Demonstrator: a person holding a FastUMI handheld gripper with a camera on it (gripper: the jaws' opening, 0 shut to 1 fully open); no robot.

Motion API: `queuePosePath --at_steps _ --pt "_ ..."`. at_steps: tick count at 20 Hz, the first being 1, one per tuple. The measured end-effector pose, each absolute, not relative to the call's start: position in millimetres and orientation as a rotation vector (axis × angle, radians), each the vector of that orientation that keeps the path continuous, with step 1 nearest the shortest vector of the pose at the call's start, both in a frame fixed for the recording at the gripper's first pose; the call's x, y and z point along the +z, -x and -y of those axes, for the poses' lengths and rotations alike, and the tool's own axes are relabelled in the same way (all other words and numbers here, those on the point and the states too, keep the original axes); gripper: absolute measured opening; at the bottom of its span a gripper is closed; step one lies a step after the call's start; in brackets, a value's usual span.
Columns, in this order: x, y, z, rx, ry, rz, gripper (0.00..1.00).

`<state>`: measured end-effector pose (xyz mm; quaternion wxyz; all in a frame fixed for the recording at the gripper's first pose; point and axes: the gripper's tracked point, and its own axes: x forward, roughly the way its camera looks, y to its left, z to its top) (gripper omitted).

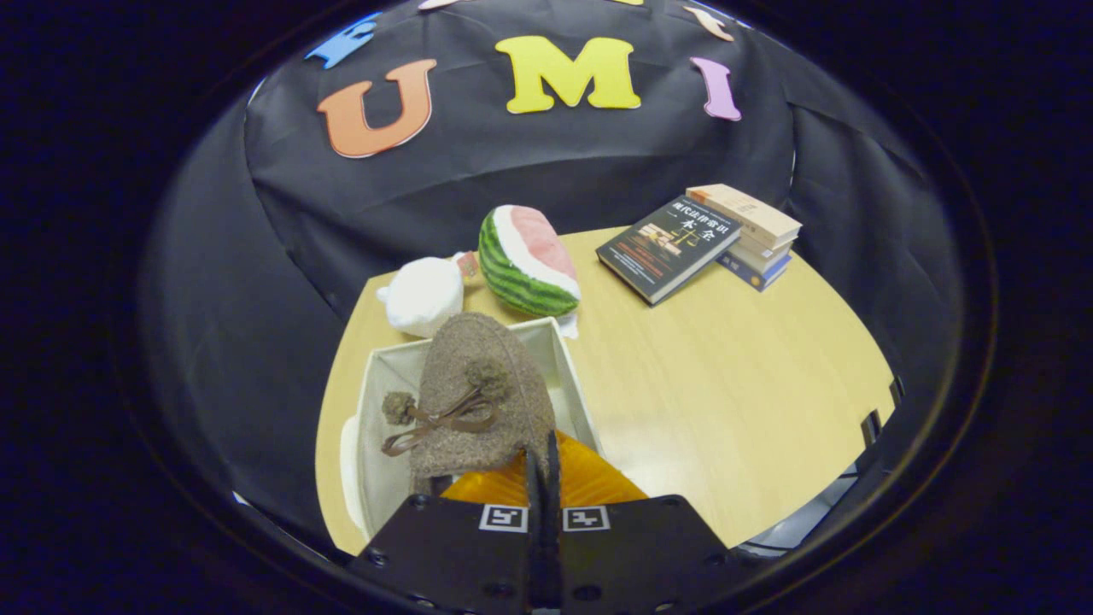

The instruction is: Open the storage box then place both shoes into the box .Put the left shoe in first, then the right shoe, with the right side of both shoes facing outward in a uniform manner.

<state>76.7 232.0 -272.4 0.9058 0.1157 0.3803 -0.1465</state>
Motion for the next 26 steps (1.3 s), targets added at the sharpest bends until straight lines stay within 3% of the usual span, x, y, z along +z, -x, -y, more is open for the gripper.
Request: queuePosePath --at_steps 9,14,19,20,24,26 --pt "-306.7 -70.6 -236.5 -0.379 -0.054 -0.832 0.02" --pt "-315.3 -75.6 -240.9 -0.351 -0.080 -0.861 0.15" --pt "-290.7 -84.5 -245.4 -0.299 -0.069 -0.795 0.22" --pt "-283.4 -85.7 -246.2 -0.278 -0.074 -0.777 0.28" --pt "-252.5 -81.0 -238.3 -0.235 -0.073 -0.693 0.83" --pt "-238.0 -75.0 -231.6 -0.225 -0.080 -0.661 0.98"
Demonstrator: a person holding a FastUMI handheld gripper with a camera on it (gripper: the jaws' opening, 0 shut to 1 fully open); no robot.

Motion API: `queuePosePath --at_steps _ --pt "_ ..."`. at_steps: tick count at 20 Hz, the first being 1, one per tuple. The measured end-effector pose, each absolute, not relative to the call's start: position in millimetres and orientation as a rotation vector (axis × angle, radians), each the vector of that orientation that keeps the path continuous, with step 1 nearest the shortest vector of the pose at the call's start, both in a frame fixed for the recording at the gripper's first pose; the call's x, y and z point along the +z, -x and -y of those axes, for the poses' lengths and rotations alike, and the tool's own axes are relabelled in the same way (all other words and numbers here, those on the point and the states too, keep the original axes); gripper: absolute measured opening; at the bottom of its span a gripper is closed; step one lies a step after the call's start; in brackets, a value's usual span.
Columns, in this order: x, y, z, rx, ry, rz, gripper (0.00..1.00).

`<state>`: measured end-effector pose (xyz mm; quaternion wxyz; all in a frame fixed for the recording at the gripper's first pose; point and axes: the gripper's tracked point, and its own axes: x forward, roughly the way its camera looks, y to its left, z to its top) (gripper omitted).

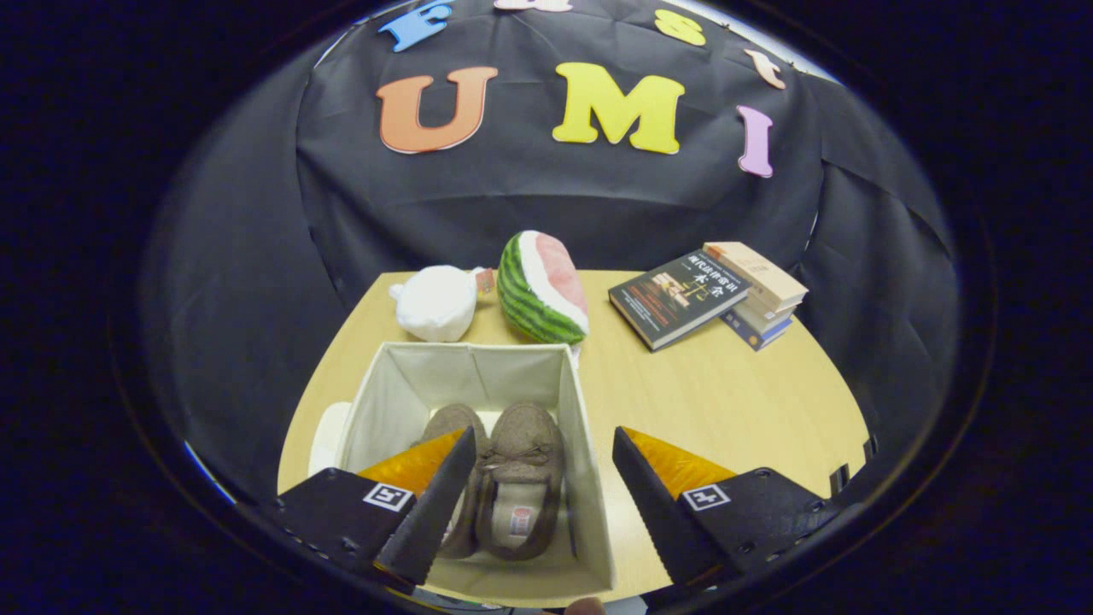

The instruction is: Open the storage box then place both shoes into the box .Put the left shoe in first, then the right shoe, with the right side of both shoes facing outward in a uniform manner.

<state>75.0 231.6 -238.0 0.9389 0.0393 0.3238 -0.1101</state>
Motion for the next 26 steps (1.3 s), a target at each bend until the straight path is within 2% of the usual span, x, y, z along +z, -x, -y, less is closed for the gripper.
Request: queuePosePath --at_steps 4,15,20,26 --pt "-199.7 -59.7 -204.2 -0.201 -0.116 -0.581 0.97" --pt "-82.4 10.9 -65.1 -0.274 -0.100 -0.255 0.96" --pt "-46.2 43.1 -43.7 -0.276 -0.129 -0.156 0.96" --pt "-41.8 58.2 -44.1 -0.254 -0.157 -0.128 0.96"
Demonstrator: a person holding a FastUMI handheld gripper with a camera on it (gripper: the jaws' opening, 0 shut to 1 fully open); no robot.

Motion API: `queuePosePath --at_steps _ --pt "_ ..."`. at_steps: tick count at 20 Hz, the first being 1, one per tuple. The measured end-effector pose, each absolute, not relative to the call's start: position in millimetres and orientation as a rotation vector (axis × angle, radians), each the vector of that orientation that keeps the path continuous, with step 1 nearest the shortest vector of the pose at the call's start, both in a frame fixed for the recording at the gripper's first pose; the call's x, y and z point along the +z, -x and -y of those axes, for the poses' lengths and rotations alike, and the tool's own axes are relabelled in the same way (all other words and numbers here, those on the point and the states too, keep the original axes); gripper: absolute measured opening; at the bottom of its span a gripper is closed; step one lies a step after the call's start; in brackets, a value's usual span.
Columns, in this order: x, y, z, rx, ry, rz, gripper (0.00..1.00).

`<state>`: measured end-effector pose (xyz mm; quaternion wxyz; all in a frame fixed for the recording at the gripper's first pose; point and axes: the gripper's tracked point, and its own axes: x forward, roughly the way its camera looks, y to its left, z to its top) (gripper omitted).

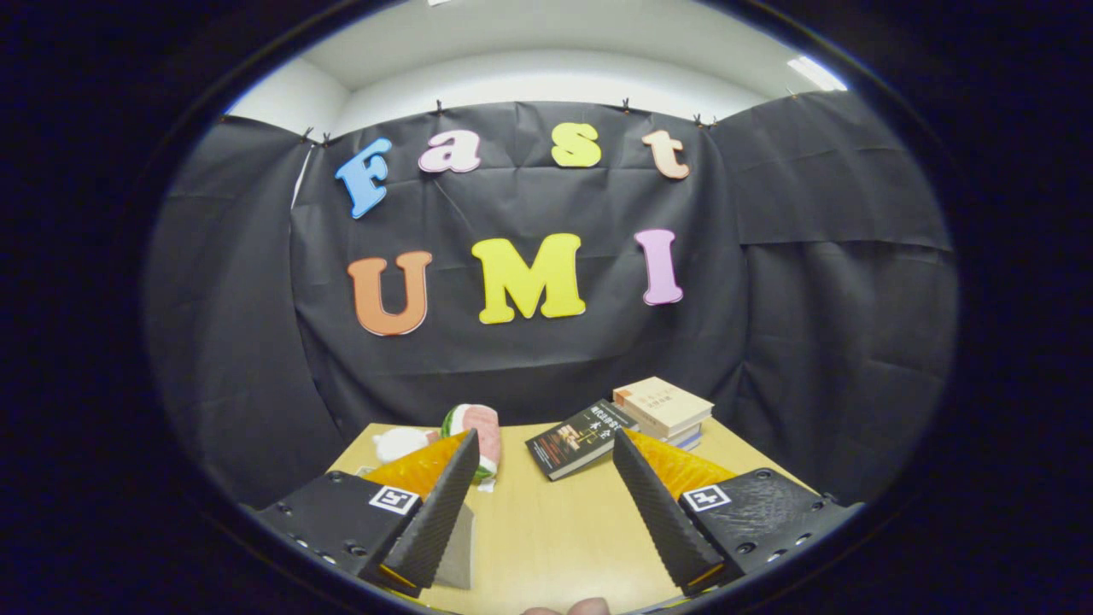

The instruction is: Open the storage box then place both shoes into the box .Put the left shoe in first, then the right shoe, with the right side of both shoes facing outward in a uniform manner.

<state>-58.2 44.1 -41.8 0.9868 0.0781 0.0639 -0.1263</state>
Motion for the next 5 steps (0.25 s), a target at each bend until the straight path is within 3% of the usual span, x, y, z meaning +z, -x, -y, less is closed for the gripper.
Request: queuePosePath --at_steps 5 --pt "-49.6 63.3 -50.3 -0.248 -0.202 -0.130 0.96"
